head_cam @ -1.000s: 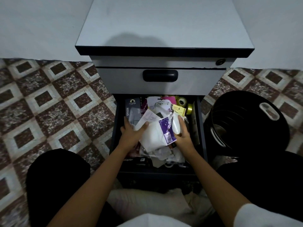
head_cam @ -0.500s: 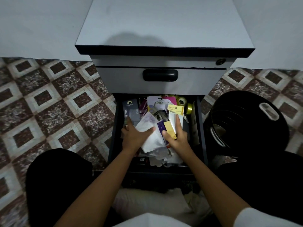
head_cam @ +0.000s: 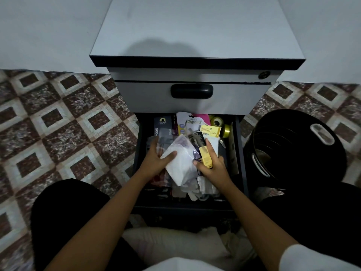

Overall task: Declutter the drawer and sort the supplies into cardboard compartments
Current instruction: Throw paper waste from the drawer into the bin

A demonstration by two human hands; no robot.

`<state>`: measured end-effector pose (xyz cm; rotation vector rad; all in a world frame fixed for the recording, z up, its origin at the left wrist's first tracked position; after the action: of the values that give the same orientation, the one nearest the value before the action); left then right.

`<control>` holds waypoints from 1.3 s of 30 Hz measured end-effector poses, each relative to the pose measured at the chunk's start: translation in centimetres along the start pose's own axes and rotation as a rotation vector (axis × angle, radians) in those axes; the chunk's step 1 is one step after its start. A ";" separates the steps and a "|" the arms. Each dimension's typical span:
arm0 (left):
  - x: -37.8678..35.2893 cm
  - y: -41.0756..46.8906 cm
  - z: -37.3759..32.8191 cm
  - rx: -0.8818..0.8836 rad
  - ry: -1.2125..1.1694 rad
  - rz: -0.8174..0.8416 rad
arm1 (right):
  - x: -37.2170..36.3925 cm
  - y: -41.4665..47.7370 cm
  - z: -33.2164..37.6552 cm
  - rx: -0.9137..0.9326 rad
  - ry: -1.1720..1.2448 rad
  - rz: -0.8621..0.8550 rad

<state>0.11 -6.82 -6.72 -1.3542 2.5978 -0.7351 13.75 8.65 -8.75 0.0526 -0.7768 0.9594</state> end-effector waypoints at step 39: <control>-1.3 0.4 1.6 0.051 -0.081 -0.143 | 0.2 0.3 -0.2 0.009 0.042 -0.040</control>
<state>1.12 -6.19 -8.48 -1.5340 2.4240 -0.7436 13.69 9.08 -8.90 0.0550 -0.7302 0.9231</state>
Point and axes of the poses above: each hand's wrist, its own y-axis towards the middle knuckle, its own x-axis out of the back of the hand, z = x × y, the point moved 3 cm from there along y, towards the middle knuckle, and after that the axes turned 14 degrees about -y, right-handed, at the moved point
